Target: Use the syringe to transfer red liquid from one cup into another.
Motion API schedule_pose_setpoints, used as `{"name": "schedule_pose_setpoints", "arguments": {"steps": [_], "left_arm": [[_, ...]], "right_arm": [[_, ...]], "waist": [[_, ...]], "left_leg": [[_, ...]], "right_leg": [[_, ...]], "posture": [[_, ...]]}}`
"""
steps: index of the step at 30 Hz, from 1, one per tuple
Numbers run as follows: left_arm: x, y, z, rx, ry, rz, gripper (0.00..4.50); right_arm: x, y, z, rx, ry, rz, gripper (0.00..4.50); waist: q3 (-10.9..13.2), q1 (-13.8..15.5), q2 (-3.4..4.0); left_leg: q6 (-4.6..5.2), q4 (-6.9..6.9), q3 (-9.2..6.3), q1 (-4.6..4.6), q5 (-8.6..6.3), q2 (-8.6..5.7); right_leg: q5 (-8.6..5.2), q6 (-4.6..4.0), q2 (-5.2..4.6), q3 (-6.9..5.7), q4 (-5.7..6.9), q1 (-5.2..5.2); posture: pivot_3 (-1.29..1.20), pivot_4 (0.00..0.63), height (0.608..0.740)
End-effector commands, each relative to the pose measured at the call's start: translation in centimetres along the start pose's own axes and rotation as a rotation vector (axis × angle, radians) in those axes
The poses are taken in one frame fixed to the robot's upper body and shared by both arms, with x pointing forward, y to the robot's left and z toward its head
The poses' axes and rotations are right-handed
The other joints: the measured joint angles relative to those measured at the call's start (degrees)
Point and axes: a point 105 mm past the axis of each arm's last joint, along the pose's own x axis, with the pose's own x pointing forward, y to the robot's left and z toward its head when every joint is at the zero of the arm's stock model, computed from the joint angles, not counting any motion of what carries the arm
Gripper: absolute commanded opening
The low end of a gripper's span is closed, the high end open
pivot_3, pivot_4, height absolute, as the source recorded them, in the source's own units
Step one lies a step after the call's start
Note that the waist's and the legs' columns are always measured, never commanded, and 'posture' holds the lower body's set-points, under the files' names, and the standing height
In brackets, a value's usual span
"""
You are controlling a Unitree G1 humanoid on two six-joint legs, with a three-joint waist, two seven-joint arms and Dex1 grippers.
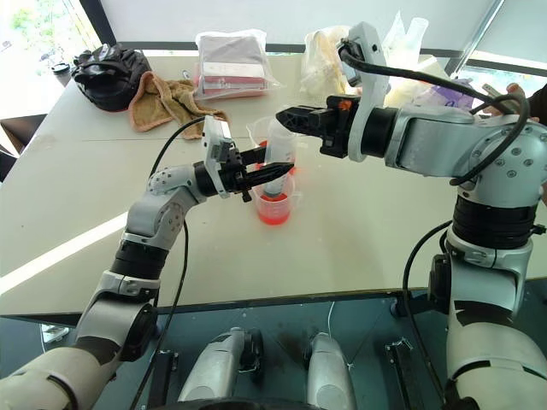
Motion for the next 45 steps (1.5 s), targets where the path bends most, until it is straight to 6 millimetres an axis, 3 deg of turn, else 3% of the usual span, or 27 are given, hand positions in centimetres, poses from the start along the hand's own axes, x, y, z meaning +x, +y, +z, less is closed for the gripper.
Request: {"name": "schedule_pose_setpoints", "arguments": {"steps": [1, 14, 15, 16, 19, 23, 31, 36, 40, 45], "left_arm": [[1.2, 0.2, 3.7, 0.093, -0.089, -0.005, 1.4], [1.3, 0.2, 3.8, 0.1, -0.087, -0.009, 1.4], [1.3, 0.2, 3.8, 0.101, -0.086, -0.008, 1.4], [1.3, 0.2, 3.7, 0.102, -0.085, -0.007, 1.4], [1.3, 0.2, 3.7, 0.105, -0.084, -0.005, 1.4], [1.2, 0.3, 3.8, 0.109, -0.087, 0.002, 1.4], [1.1, 0.5, 3.9, 0.114, -0.096, 0.015, 1.4], [1.1, 0.6, 4.0, 0.113, -0.101, 0.023, 1.4], [1.2, 0.6, 3.9, 0.108, -0.103, 0.025, 1.4], [1.2, 0.8, 4.3, 0.094, -0.118, 0.042, 1.4]], "right_arm": [[1.0, 2.9, -3.4, -0.017, 0.169, 0.168, 0.04], [0.7, 2.7, -2.9, -0.03, 0.156, 0.154, 0.04], [0.6, 2.8, -2.7, -0.034, 0.15, 0.159, 0.87], [0.5, 2.8, -2.6, -0.038, 0.145, 0.161, 1.12], [0.2, 2.7, -2.3, -0.057, 0.14, 0.151, 2.54], [-0.6, 2.5, -1.7, -0.083, 0.126, 0.143, 2.54], [-4.1, 0.5, 0.8, -0.14, 0.058, 0.055, 2.54], [-6.4, -1.5, 1.6, -0.076, -0.052, 0.0, 2.54], [-7.5, -3.7, -0.1, 0.059, -0.116, -0.049, 2.54], [-7.5, -3.8, -0.7, 0.088, -0.165, -0.062, 2.54]], "waist": [[0.0, -0.02, 0.0], [0.0, 0.01, 0.0], [0.0, 0.0, 0.0], [0.0, -0.02, 0.0], [0.0, 0.01, 0.0], [0.0, 0.13, 0.0], [0.0, 0.04, 0.0], [0.0, 0.12, 0.0], [0.0, 0.45, -0.01], [0.01, 0.39, 0.01]], "left_leg": [[0.0, 0.0, 0.0, 0.0, 0.0, 0.0], [0.02, 0.0, 0.0, 0.0, -0.01, 0.0], [0.02, 0.0, 0.0, 0.0, -0.01, 0.0], [0.03, 0.0, 0.0, 0.0, -0.02, 0.01], [0.03, 0.0, 0.0, -0.01, -0.02, 0.01], [0.06, 0.0, 0.0, -0.03, -0.04, 0.0], [0.17, 0.0, 0.0, -0.05, -0.11, 0.0], [0.16, 0.0, 0.01, -0.05, -0.11, 0.0], [0.15, 0.0, -0.01, -0.04, -0.11, 0.01], [0.17, -0.01, -0.03, -0.04, -0.11, 0.01]], "right_leg": [[0.0, 0.0, 0.0, 0.0, 0.0, 0.0], [0.0, 0.0, 0.0, 0.0, -0.02, 0.0], [0.0, 0.0, -0.01, 0.0, -0.02, 0.0], [0.0, 0.0, 0.0, 0.0, -0.02, 0.0], [0.0, 0.0, -0.01, 0.0, -0.02, -0.01], [0.0, 0.0, -0.01, 0.0, -0.05, 0.0], [0.0, 0.0, -0.06, 0.01, -0.18, 0.02], [0.0, 0.0, -0.14, 0.0, -0.24, 0.05], [0.03, -0.02, -0.12, -0.06, -0.45, 0.17], [0.13, 0.08, -0.08, -0.08, -0.6, 0.24]], "posture": [[0.0, 0.15, 0.74], [0.0, 0.15, 0.74], [0.0, 0.15, 0.74], [0.0, 0.15, 0.74], [0.0, 0.15, 0.74], [0.0, 0.15, 0.74], [0.0, 0.15, 0.74], [0.0, 0.15, 0.74], [0.0, 0.15, 0.74], [0.0, 0.15, 0.74]]}}
